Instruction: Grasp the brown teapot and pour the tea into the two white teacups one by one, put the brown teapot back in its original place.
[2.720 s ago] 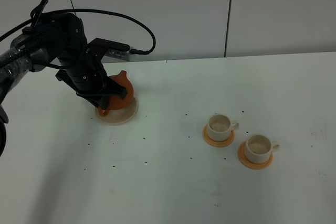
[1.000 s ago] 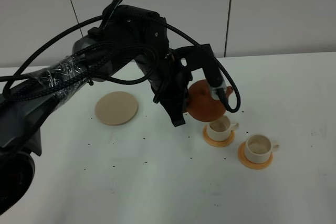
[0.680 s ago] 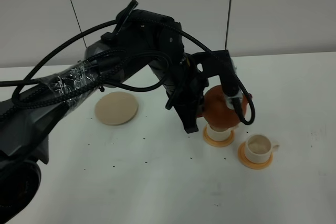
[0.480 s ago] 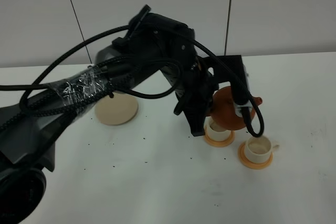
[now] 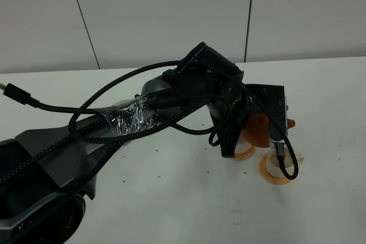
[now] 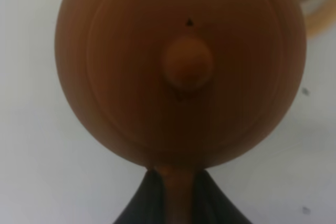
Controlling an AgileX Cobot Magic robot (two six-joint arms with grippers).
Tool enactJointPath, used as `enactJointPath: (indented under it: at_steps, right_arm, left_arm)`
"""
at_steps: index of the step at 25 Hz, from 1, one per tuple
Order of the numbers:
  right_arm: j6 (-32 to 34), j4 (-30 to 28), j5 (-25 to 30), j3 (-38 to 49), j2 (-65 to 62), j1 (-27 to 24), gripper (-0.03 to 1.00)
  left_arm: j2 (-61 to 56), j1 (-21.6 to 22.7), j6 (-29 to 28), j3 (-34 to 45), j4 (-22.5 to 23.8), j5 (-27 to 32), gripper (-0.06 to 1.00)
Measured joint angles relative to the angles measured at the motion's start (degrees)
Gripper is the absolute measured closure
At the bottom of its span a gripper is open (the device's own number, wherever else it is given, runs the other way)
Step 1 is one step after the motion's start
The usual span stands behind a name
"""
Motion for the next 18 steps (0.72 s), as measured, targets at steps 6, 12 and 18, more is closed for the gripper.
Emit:
enactJointPath:
  at_steps: [6,12,18]
  right_arm:
    - [0.00,0.00,0.00,0.00,0.00,0.00,0.73]
    - [0.00,0.00,0.00,0.00,0.00,0.00,0.73]
    - [0.00,0.00,0.00,0.00,0.00,0.00,0.73]
  left_arm:
    - [0.00,-0.28,-0.86,0.00,3.16,-3.47,0.77]
    - [0.00,-0.35,-0.29,0.00,6.13,-5.12,0.77]
    - [1.59,-1.56,2.28,0.00,9.78,-6.95,0.77]
